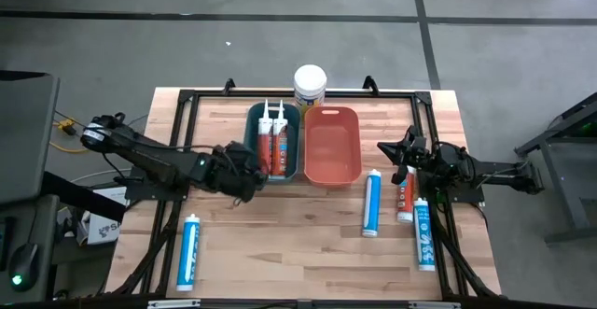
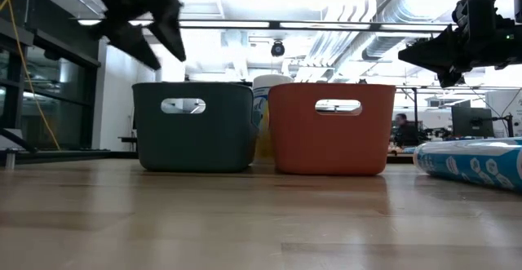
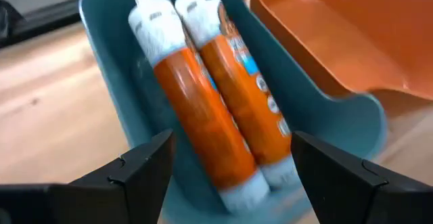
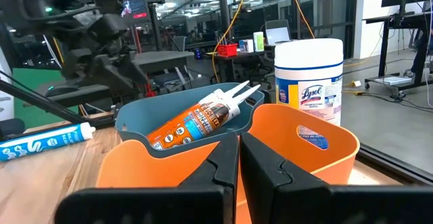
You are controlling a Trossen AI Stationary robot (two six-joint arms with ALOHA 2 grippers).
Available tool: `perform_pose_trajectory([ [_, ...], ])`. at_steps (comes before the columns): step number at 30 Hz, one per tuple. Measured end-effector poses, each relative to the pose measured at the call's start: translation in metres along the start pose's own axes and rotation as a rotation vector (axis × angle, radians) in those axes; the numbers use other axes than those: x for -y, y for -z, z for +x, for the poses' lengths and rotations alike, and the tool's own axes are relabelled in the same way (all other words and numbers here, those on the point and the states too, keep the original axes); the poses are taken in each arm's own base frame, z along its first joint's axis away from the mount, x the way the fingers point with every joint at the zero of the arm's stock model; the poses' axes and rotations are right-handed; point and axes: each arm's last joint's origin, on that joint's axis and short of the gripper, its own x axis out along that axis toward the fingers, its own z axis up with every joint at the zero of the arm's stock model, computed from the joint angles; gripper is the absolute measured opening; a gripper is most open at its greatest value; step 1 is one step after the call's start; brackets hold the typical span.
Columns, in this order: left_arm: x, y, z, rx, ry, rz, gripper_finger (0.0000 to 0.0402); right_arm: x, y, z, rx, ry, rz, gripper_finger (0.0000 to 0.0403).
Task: Pick & place silicon tubes, Sealant and Lysol wipes
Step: Put the bottom left blue sealant into the orange bin
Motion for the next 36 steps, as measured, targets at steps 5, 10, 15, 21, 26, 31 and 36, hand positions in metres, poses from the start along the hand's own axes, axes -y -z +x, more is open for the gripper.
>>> perform_pose_trajectory([
  [5,-0.005,0.019,-0.014,-0.106,-0.016,-0.037,0.0289,0.0,0.0,0.0,0.0,0.001,0.0,0.0012],
  [10,-0.003,0.033,-0.025,-0.269,0.022,-0.077,0.0286,0.0,0.0,0.0,0.0,0.0,0.0,0.0012],
  [15,-0.002,0.043,-0.033,-0.385,0.049,-0.098,0.0253,0.0,0.0,0.0,0.0,0.0,0.0,0.0012],
  [21,0.004,0.054,-0.034,-0.544,0.043,-0.116,0.0188,0.0,0.0,0.0,0.0,0.0,0.0,0.0012],
  [26,0.016,0.063,-0.029,-0.642,0.091,-0.102,0.0138,0.0,0.0,0.0,0.0,0.0,0.0,0.0012],
  [31,0.028,0.072,-0.024,-0.731,0.145,-0.06,0.0095,0.0,0.0,0.0,0.0,0.0,0.0,0.0012],
  [36,0.026,0.073,-0.023,-0.74,0.123,-0.027,0.0055,0.0,0.0,0.0,0.0,0.0,0.0,0.0012],
])
